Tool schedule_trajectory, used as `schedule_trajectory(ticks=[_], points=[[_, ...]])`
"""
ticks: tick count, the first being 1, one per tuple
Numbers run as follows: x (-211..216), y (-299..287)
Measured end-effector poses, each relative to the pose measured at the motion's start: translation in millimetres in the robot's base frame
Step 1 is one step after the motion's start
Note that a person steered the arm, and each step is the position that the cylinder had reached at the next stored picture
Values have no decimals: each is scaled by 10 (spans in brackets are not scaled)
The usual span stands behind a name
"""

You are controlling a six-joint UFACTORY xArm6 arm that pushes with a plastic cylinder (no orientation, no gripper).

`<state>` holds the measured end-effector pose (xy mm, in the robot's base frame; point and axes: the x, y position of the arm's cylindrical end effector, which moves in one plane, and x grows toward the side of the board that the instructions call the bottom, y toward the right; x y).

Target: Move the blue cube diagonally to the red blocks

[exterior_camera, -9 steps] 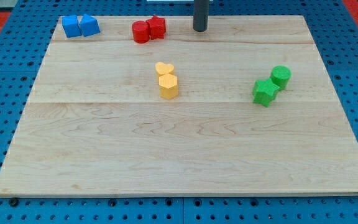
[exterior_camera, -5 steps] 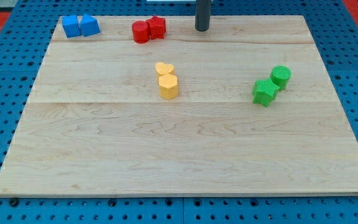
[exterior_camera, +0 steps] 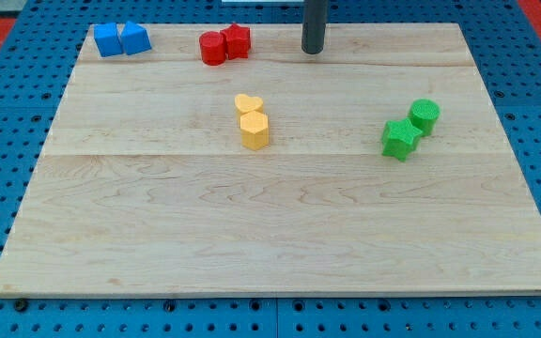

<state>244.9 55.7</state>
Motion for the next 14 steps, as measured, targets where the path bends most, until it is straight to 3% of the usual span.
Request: schedule_trajectory(ticks=[1, 2, 3, 4, 5, 8, 10, 14], points=[[167, -71], [-124, -76], [15, -179], [512, 22], [500, 1146], [-531, 149], [-527, -12], [-533, -1363]])
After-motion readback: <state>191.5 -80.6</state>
